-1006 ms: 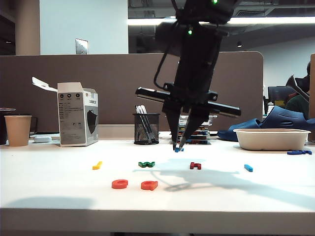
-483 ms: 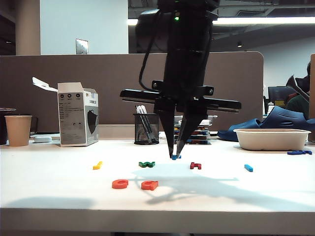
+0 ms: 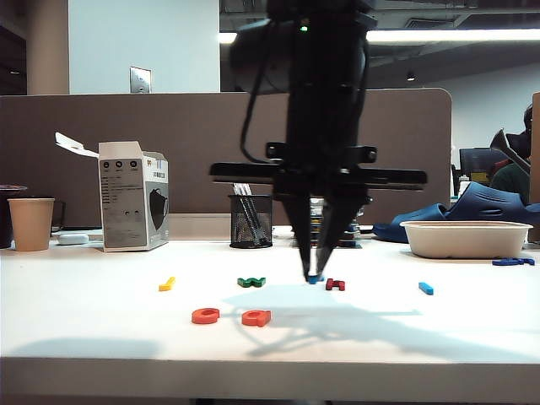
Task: Select the appropriate letters from the row of letter magnets placed on the table to arrange into the word "car".
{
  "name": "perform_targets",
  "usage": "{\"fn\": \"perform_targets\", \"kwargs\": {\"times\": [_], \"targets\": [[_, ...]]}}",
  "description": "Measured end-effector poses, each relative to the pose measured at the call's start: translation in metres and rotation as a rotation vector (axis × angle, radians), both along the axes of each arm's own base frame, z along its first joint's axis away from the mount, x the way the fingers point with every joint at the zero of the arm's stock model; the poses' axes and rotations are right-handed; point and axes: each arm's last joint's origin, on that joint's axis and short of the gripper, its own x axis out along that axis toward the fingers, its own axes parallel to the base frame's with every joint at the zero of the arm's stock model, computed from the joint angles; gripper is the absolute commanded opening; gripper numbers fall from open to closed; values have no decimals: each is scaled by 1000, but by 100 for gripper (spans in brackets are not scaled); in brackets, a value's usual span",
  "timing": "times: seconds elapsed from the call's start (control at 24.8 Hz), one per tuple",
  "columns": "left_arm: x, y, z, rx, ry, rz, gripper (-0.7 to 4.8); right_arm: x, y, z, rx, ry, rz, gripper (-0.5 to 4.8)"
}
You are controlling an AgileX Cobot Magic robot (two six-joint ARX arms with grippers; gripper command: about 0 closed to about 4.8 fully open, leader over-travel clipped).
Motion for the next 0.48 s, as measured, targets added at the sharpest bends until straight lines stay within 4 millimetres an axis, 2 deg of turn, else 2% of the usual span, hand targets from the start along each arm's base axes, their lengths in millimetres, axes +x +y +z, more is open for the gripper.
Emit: {"fn": "perform_targets", "kwargs": {"times": [0.32, 0.48], "targets": [[0, 0, 0, 0, 0, 0, -6, -9, 8, 0, 4, 3, 34, -6], [0, 0, 0, 0, 0, 0, -6, -14, 4, -11, -23, 32, 35, -6]]}}
